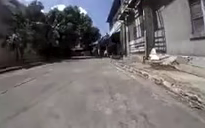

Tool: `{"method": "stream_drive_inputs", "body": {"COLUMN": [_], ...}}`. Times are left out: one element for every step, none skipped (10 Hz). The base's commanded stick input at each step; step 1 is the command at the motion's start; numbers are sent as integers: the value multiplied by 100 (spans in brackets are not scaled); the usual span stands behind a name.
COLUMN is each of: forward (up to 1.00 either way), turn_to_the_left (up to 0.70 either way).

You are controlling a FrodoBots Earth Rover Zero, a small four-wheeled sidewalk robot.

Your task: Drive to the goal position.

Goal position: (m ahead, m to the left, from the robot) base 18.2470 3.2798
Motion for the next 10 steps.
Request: {"method": "stream_drive_inputs", "body": {"forward": [85, 85, 85, 85, 85, 85, 85, 85, 85, 85], "turn_to_the_left": [0, 0, 0, 0, 0, 0, 0, 0, 0, 0]}}
